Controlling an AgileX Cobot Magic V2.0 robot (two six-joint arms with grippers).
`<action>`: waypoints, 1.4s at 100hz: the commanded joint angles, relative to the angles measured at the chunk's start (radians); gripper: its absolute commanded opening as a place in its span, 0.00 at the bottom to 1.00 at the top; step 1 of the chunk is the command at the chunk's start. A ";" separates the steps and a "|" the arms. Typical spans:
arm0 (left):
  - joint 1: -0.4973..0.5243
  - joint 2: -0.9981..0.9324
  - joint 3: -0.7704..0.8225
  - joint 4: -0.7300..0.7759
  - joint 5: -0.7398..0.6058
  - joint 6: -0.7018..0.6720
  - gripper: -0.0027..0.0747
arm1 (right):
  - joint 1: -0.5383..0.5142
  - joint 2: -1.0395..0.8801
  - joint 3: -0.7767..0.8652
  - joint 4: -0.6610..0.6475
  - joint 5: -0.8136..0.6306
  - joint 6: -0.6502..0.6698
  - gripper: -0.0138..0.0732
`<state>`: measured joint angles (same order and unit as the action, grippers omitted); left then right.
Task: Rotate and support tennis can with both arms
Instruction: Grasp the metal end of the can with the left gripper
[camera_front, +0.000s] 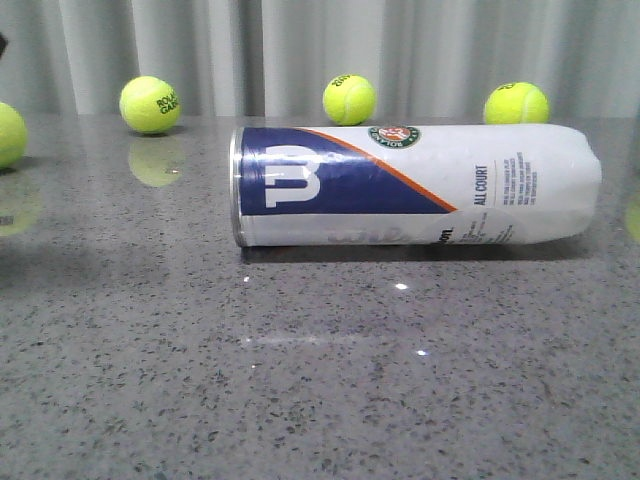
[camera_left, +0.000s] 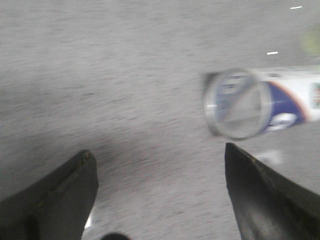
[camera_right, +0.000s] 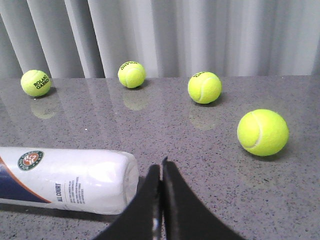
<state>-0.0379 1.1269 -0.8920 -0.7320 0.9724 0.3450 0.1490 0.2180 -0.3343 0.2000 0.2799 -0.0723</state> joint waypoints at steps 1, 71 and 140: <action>0.001 0.028 -0.035 -0.235 0.018 0.107 0.70 | -0.005 0.005 -0.027 -0.008 -0.074 -0.003 0.09; -0.162 0.440 -0.035 -0.778 0.166 0.384 0.70 | -0.005 0.005 -0.027 -0.008 -0.074 -0.003 0.09; -0.270 0.579 -0.035 -0.975 0.306 0.487 0.14 | -0.005 0.005 -0.027 -0.008 -0.074 -0.003 0.09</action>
<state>-0.2992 1.7425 -0.8995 -1.6410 1.1554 0.8260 0.1490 0.2180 -0.3343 0.2000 0.2799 -0.0723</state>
